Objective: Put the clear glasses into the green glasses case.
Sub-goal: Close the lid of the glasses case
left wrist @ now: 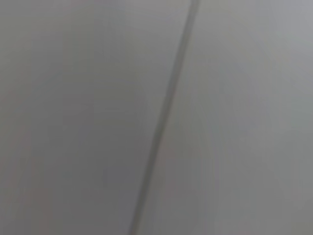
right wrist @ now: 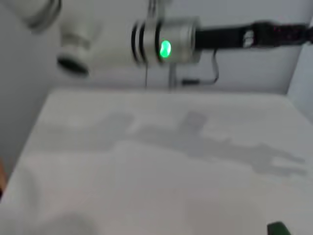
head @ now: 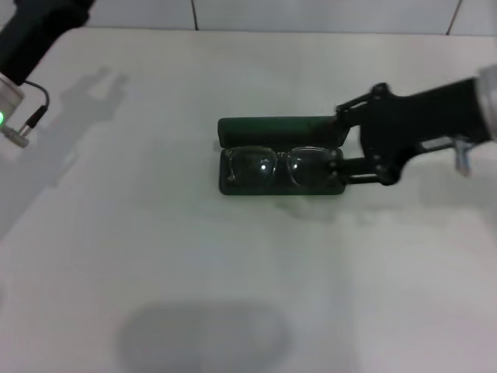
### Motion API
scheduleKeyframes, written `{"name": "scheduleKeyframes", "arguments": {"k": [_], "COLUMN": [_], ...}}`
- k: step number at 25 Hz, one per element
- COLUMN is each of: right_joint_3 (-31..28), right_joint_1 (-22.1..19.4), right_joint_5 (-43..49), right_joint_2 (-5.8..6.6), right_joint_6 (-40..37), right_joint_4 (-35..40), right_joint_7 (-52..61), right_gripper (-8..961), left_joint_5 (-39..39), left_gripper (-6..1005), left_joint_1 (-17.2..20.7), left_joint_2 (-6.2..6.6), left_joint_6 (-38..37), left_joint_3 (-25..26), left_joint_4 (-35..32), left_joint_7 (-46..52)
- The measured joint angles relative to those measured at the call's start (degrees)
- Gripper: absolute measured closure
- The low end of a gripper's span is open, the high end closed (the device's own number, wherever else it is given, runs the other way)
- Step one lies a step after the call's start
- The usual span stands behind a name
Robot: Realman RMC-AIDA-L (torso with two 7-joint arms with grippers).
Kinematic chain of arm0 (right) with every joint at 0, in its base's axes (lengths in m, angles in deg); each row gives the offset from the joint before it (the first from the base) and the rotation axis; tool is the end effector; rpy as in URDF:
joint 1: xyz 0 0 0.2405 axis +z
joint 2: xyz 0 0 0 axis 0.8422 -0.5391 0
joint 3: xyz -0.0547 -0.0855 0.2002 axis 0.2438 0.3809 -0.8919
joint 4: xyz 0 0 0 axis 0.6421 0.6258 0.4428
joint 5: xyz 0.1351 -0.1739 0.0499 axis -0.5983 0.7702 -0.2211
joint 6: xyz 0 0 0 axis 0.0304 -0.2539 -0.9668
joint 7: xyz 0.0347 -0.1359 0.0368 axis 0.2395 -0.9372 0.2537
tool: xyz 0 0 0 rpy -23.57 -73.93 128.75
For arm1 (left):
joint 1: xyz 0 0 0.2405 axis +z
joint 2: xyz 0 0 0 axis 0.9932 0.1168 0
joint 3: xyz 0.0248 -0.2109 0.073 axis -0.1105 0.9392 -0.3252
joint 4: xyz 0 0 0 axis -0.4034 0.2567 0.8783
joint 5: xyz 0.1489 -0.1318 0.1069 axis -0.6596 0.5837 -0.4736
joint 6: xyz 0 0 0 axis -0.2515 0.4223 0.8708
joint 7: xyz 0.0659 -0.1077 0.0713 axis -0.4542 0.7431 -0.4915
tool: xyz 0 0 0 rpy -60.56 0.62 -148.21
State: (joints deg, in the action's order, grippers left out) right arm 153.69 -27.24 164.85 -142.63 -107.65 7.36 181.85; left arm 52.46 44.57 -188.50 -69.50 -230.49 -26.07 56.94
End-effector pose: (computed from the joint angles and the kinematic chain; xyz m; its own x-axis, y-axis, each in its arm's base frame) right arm 0.0988 0.3460 0.0314 0.9799 0.0517 -0.1928 0.0160 -0.9831 -0.1823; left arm -0.2605 0.3707 0.0549 0.3706 -0.0444 0.9277 0.7739 -0.5376 -0.3349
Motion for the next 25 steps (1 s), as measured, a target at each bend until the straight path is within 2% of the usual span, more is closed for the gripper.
{"name": "scheduleKeyframes", "arguments": {"k": [4, 9, 10, 12, 14, 15, 18, 21, 23, 25], "right_joint_3": [-2.70, -8.19, -9.86, -12.95, -15.16, -15.86, -16.52, -16.87, -18.01, -20.07], "right_joint_1": [-5.45, -6.60, -6.67, -6.90, -7.23, -7.53, -8.78, -9.99, -10.62, -11.47], "right_joint_5": [-6.60, -12.74, -13.31, -13.66, -13.59, -13.46, -12.55, -10.09, -8.45, -7.60], "right_joint_2": [0.04, 0.11, 0.15, 0.23, 0.25, 0.28, 0.67, 1.38, 1.89, 2.36], "right_joint_6": [-1.05, -1.50, -2.06, -3.67, -5.95, -7.18, -10.26, -11.35, -11.63, -12.38], "right_joint_4": [-5.89, -18.92, -20.99, -24.35, -27.03, -28.15, -29.74, -30.32, -31.11, -32.29], "right_joint_7": [-6.93, -15.47, -17.17, -20.95, -25.74, -28.14, -33.04, -34.81, -34.76, -34.71], "right_gripper": [485, 476, 474, 409, 343, 311, 229, 155, 106, 78], "left_joint_5": [3.87, -0.12, -2.84, -7.80, -16.26, -19.35, -25.66, -31.69, -34.36, -37.25], "left_gripper": [417, 416, 416, 415, 415, 378, 266, 172, 133, 133], "left_joint_1": [1.21, 0.25, -0.87, -2.87, -6.98, -8.57, -13.24, -18.11, -19.98, -21.96], "left_joint_2": [-1.43, -1.08, -0.77, 0.02, 1.76, 2.23, 2.54, 1.48, 0.25, -1.50], "left_joint_6": [0.43, 1.51, 2.32, 3.59, 6.61, 8.06, 13.36, 20.68, 23.81, 27.76], "left_joint_3": [-0.56, -0.67, -0.68, -0.73, -0.76, -0.77, -0.78, -0.78, -0.78, -0.79], "left_joint_4": [0.77, 0.99, 1.55, 2.35, 3.13, 3.21, 3.34, 3.25, 3.30, 3.25], "left_joint_7": [-0.34, 2.06, 4.21, 8.07, 14.44, 16.26, 18.74, 20.09, 20.16, 19.77]}}
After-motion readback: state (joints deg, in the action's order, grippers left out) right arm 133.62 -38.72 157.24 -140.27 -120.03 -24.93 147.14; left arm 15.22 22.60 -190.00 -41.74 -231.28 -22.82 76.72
